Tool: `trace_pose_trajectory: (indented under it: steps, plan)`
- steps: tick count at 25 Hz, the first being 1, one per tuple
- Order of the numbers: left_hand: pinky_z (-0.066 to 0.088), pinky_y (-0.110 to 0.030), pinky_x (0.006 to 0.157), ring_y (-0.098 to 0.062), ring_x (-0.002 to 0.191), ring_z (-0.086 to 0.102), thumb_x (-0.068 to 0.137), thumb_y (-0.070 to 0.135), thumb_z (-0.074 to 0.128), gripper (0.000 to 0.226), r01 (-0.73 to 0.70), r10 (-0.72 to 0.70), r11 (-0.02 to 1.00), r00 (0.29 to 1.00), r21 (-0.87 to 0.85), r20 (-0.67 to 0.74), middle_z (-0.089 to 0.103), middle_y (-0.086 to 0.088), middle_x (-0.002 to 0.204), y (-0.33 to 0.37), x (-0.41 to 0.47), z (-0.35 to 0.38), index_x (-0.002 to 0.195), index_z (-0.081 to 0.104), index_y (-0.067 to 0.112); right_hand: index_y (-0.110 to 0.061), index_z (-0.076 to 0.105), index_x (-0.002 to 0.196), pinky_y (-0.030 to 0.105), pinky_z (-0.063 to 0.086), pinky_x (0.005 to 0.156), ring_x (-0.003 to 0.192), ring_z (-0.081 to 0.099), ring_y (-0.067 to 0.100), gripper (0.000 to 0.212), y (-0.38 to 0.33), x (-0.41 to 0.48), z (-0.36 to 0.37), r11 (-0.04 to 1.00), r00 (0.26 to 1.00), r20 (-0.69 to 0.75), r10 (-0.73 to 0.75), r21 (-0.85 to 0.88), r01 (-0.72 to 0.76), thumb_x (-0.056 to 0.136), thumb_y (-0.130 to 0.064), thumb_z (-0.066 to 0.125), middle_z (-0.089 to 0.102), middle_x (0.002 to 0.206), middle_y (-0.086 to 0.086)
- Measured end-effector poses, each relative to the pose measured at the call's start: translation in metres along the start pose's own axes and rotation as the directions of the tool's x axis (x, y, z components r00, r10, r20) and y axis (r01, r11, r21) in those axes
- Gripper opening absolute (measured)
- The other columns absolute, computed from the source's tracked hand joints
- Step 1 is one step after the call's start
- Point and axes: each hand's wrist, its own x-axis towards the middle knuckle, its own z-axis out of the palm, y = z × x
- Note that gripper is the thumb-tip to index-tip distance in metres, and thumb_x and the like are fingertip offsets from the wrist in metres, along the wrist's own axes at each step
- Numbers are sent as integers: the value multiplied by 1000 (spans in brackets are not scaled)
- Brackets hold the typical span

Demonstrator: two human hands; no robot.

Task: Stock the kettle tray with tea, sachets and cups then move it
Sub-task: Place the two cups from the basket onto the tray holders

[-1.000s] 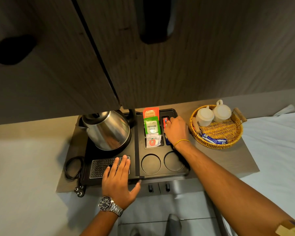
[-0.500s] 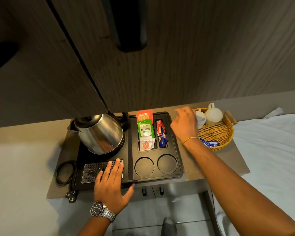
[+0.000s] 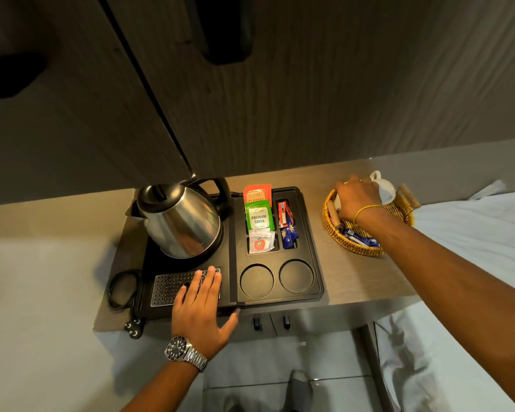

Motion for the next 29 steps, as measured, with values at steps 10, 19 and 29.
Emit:
trace_pose_trajectory:
  steps: [10, 19, 29]
  plan:
    - [41, -55, 114, -25, 153, 39, 80, 69, 61, 93, 13, -13, 1000, 1000, -17, -21, 44, -2, 164, 3, -1, 0, 157, 42, 20, -27, 60, 123, 49, 50, 82, 109, 42, 39, 65, -46, -89, -36, 921, 902, -417, -112, 296, 251, 63, -13, 81, 42, 127, 9]
    - [37, -53, 117, -25, 154, 38, 79, 69, 60, 95, 26, -25, 999, 1000, -47, 11, 41, -1, 166, 4, -2, -5, 158, 40, 21, -28, 52, 137, 42, 46, 109, 130, 30, 29, 76, -159, -156, 21, 707, 791, -150, -594, 372, 601, 69, -12, 82, 34, 141, 4]
    - [40, -54, 115, -26, 153, 40, 78, 68, 61, 94, 24, -22, 998, 999, -61, 23, 44, -2, 165, 3, -4, -7, 157, 44, 20, -30, 51, 138, 44, 50, 103, 130, 33, 31, 78, -162, -159, 40, 710, 756, -169, -633, 262, 653, 68, -20, 84, 36, 144, 6]
